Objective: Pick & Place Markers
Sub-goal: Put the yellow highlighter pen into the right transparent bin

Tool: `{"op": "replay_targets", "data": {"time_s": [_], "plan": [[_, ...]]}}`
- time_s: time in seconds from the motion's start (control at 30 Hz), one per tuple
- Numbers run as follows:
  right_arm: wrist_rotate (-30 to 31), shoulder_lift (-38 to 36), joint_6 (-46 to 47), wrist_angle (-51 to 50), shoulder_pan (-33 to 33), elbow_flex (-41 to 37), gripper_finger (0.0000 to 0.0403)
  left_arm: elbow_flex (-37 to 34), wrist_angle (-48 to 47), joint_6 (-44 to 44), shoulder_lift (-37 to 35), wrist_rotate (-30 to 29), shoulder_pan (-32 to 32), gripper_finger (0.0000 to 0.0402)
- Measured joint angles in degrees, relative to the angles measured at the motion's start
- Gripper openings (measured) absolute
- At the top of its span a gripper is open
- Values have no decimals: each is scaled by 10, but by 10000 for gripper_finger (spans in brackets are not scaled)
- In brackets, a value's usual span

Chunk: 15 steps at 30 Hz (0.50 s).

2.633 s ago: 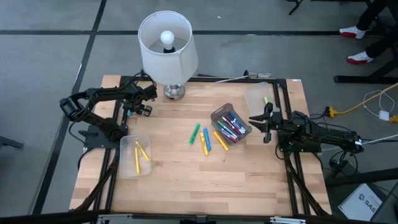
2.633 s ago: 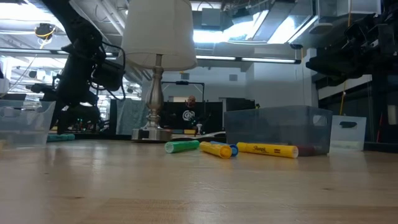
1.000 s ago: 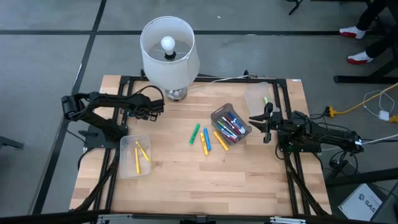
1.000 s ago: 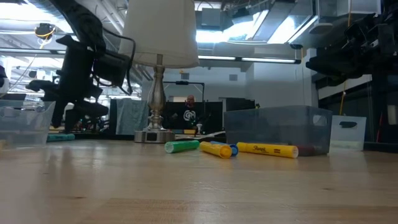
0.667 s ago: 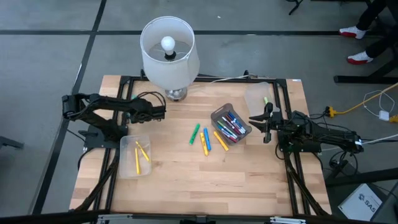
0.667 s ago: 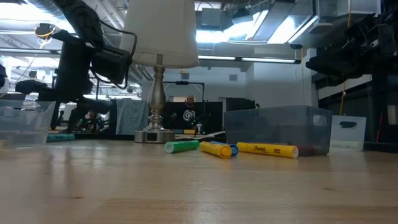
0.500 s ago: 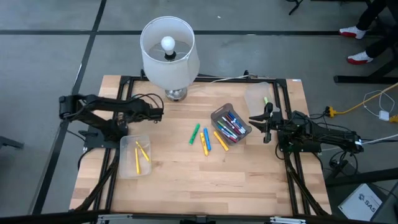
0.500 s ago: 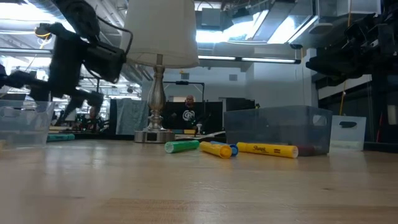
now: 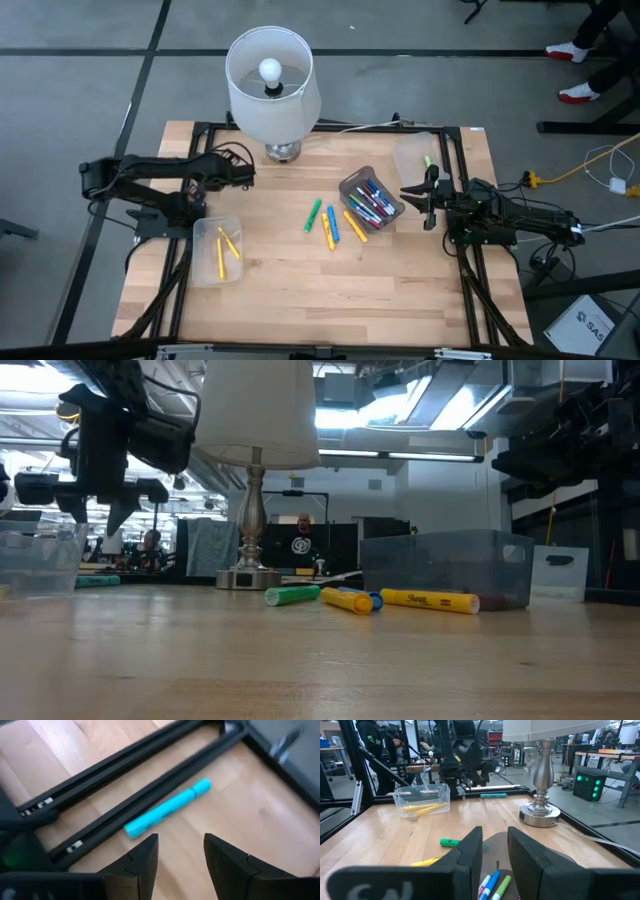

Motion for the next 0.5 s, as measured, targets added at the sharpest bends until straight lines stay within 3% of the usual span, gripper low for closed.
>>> {"op": "replay_targets", "data": {"time_s": [0.27, 0.5], "plan": [[0, 0, 0, 0, 0, 0, 90, 0, 2, -89, -34, 12, 67, 153], [0, 0, 0, 0, 0, 0, 91, 0, 5, -102, -38, 32, 103, 155]]}}
